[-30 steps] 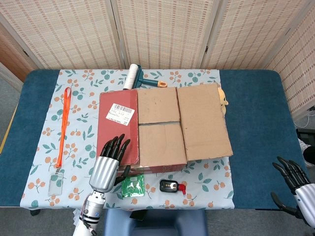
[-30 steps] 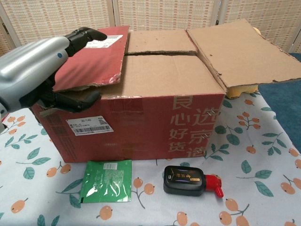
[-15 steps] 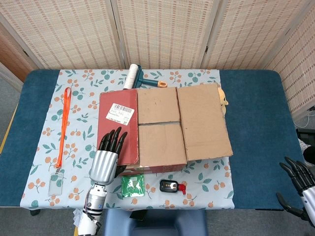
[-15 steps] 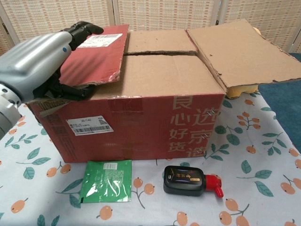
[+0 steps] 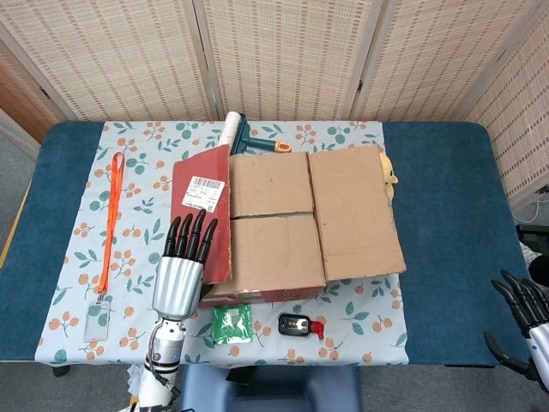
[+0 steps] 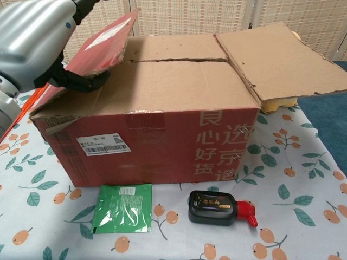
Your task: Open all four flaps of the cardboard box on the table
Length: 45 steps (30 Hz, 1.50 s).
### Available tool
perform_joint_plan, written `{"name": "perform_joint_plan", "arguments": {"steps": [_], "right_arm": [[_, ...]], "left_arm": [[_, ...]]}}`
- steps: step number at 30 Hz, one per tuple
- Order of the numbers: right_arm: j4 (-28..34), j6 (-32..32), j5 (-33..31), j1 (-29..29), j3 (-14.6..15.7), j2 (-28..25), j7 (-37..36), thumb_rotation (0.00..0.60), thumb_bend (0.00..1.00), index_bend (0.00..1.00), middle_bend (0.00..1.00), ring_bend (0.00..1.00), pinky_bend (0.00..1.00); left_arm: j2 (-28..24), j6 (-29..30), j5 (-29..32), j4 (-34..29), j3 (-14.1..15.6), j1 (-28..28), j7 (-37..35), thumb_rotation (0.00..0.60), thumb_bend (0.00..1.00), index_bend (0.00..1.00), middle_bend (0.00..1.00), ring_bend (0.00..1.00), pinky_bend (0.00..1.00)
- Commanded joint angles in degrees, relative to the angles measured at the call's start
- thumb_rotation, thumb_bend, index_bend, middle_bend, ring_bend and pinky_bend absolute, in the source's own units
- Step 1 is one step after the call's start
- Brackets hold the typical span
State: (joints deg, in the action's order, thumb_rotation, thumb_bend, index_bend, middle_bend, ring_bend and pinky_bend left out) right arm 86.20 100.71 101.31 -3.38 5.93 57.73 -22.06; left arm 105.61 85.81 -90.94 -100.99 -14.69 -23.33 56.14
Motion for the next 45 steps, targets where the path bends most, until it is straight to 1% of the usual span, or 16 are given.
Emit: {"name": "perform_joint_plan", "arguments": {"steps": [1, 6, 10, 14, 16, 18, 20, 25, 26, 29, 32, 35, 37, 41, 42, 45], "right_arm": [[0.31, -0.43, 0.16, 0.01, -0.02, 0.14, 0.73, 0.6, 0.46, 0.0, 0.0, 0.0, 0.0], [1.13, -1.56, -0.29, 0.2, -0.25, 0.19, 1.92, 0.6, 0.46, 0.0, 0.0, 0.0, 0.0], [1.39, -1.86, 0.35, 0.0, 0.14, 0.04, 3.18, 0.6, 0.46, 0.0, 0.0, 0.0, 0.0], [1.64, -0.38, 1.11, -0.89, 0.03, 0.65, 5.49, 0.6, 0.46, 0.0, 0.0, 0.0, 0.0], [1.7, 0.06, 1.59, -1.23, 0.1, 1.0, 6.49, 0.6, 0.46, 0.0, 0.0, 0.0, 0.0], [1.79, 0.01, 1.87, -1.32, 0.05, 1.39, 7.69, 0.6, 0.46, 0.0, 0.0, 0.0, 0.0], [2.13, -0.97, 1.92, -0.94, -0.07, 1.76, 9.01, 0.6, 0.46, 0.0, 0.0, 0.0, 0.0], [3.45, -4.3, 1.19, 0.33, -0.26, 2.03, 11.01, 0.6, 0.46, 0.0, 0.0, 0.0, 0.0], [3.69, -4.74, 0.97, 0.52, -0.41, 2.15, 11.4, 0.6, 0.46, 0.0, 0.0, 0.0, 0.0], [4.46, -6.54, 0.26, 1.15, -0.63, 2.43, 12.95, 0.6, 0.46, 0.0, 0.0, 0.0, 0.0], [7.09, -9.52, 0.78, 2.99, -0.91, 1.76, 15.97, 0.6, 0.46, 0.0, 0.0, 0.0, 0.0], [12.44, -12.19, 1.88, 5.48, -1.92, -0.33, 19.91, 0.6, 0.46, 0.0, 0.0, 0.0, 0.0], [16.56, -13.89, 3.78, 7.7, -2.97, -2.15, 23.13, 0.6, 0.46, 0.0, 0.0, 0.0, 0.0], [25.8, -19.23, 5.38, 12.42, -4.7, -6.24, 25.71, 0.6, 0.46, 0.0, 0.0, 0.0, 0.0], [28.67, -21.1, 4.6, 13.84, -5.58, -7.35, 26.61, 0.6, 0.46, 0.0, 0.0, 0.0, 0.0], [34.94, -26.09, 0.57, 17.23, -8.22, -9.37, 30.07, 0.6, 0.46, 0.0, 0.0, 0.0, 0.0]], "left_arm": [[-1.84, 1.37, -2.02, -2.14, -0.79, -0.1, 3.3, 0.6, 0.38, 0.0, 0.0, 0.0, 0.07], [-4.53, 3.94, -6.55, -4.5, -0.71, 0.46, 2.99, 0.6, 0.38, 0.0, 0.0, 0.0, 0.09], [-6.82, 6.09, -9.77, -6.7, -0.27, 1.8, 4.82, 0.6, 0.38, 0.0, 0.0, 0.0, 0.09], [-9.6, 7.67, -10.46, -9.02, 0.49, 4.11, 6.63, 0.6, 0.37, 0.0, 0.0, 0.0, 0.08], [-11.23, 8.52, -9.59, -9.25, 0.4, 5.43, 6.36, 0.6, 0.37, 0.0, 0.0, 0.0, 0.08], [-13.05, 8.9, -7.12, -8.7, -0.05, 6.76, 5.63, 0.6, 0.37, 0.0, 0.0, 0.0, 0.07], [-14.29, 8.72, -3.19, -7.26, -0.87, 7.73, 3.69, 0.6, 0.37, 0.0, 0.0, 0.0, 0.07], [-17.31, 6.07, 4.63, -5.26, -1.04, 9.1, 0.1, 0.6, 0.37, 0.0, 0.0, 0.0, 0.05], [-18.6, 4.92, 6.24, -5.52, -2.68, 8.41, -1.36, 0.6, 0.37, 0.0, 0.0, 0.0, 0.05], [-20.52, 3.84, 6.87, -6.3, -2.81, 8.25, -5.19, 0.6, 0.37, 0.0, 0.0, 0.0, 0.05], [-23.48, 1.04, 8.13, -9.22, -0.61, 8.8, -10.3, 0.6, 0.37, 0.0, 0.0, 0.0, 0.05], [-29.41, -4.59, 12.91, -14.65, 2.12, 9.4, -13.32, 0.6, 0.37, 0.0, 0.0, 0.0, 0.04], [-33.15, -6.92, 13.94, -17.02, 3.73, 9.71, -15.05, 0.6, 0.37, 0.0, 0.0, 0.0, 0.04], [-38.17, -6.82, 9.42, -17.84, 8.21, 12.11, -20.69, 0.6, 0.37, 0.0, 0.0, 0.0, 0.04], [-39.56, -6.47, 7.1, -17.76, 10.08, 13.08, -22.53, 0.6, 0.37, 0.0, 0.0, 0.0, 0.04], [-41.12, -3.78, 0.78, -15.19, 13.4, 15.31, -27.01, 0.6, 0.37, 0.0, 0.0, 0.0, 0.02]]}}
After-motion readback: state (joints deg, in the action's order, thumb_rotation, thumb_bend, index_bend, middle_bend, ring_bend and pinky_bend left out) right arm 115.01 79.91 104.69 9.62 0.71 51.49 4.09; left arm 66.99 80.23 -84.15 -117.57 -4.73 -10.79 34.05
